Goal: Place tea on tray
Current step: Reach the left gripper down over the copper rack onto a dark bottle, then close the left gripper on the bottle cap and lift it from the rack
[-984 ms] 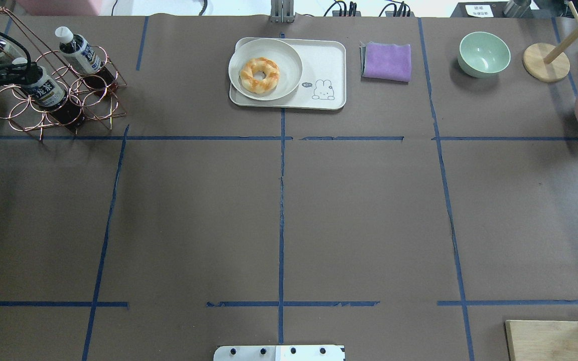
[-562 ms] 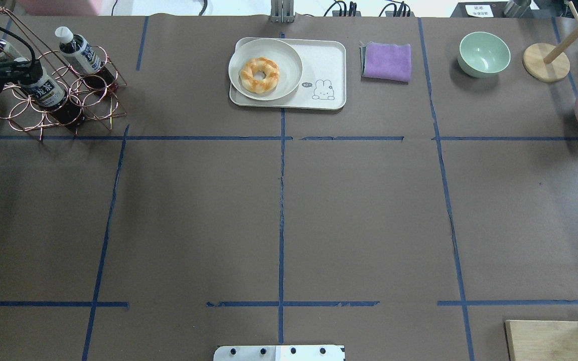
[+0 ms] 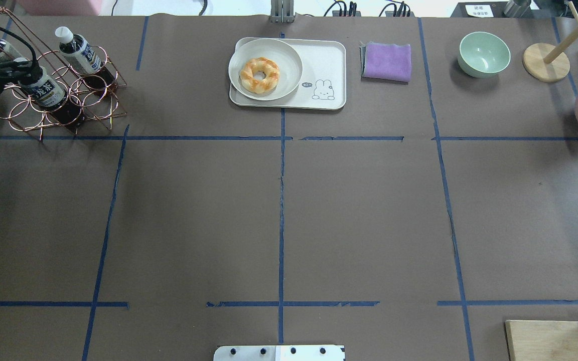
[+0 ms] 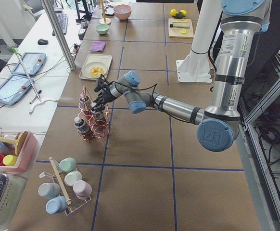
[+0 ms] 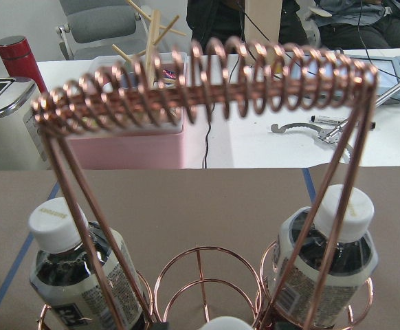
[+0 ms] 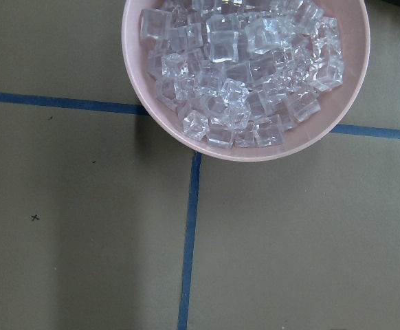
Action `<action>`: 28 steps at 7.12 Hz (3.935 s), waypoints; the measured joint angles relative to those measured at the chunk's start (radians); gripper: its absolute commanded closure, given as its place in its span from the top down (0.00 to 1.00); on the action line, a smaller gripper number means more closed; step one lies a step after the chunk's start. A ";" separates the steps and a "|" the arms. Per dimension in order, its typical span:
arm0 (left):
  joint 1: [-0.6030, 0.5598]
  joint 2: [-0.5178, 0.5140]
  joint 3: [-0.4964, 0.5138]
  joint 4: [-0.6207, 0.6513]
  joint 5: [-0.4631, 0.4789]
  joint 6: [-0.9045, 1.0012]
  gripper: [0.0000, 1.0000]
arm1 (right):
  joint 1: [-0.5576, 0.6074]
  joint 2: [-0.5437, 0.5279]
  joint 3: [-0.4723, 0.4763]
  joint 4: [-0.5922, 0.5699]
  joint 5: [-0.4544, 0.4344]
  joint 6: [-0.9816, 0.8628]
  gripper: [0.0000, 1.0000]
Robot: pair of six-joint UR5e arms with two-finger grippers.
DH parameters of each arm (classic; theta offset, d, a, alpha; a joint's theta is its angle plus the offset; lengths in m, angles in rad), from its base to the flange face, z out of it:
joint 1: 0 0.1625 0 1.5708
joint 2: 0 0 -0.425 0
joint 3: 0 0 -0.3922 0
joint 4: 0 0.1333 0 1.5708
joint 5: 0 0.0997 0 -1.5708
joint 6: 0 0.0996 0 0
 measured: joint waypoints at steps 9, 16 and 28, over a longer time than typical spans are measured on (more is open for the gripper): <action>-0.061 -0.028 0.000 -0.038 -0.010 0.122 0.00 | 0.000 -0.001 0.004 -0.002 0.000 0.002 1.00; -0.076 -0.020 -0.010 -0.124 -0.013 0.116 0.00 | 0.000 0.001 0.003 -0.003 0.000 0.003 1.00; -0.092 0.224 -0.175 -0.369 -0.019 0.050 0.00 | 0.000 -0.001 -0.003 -0.005 0.002 0.005 1.00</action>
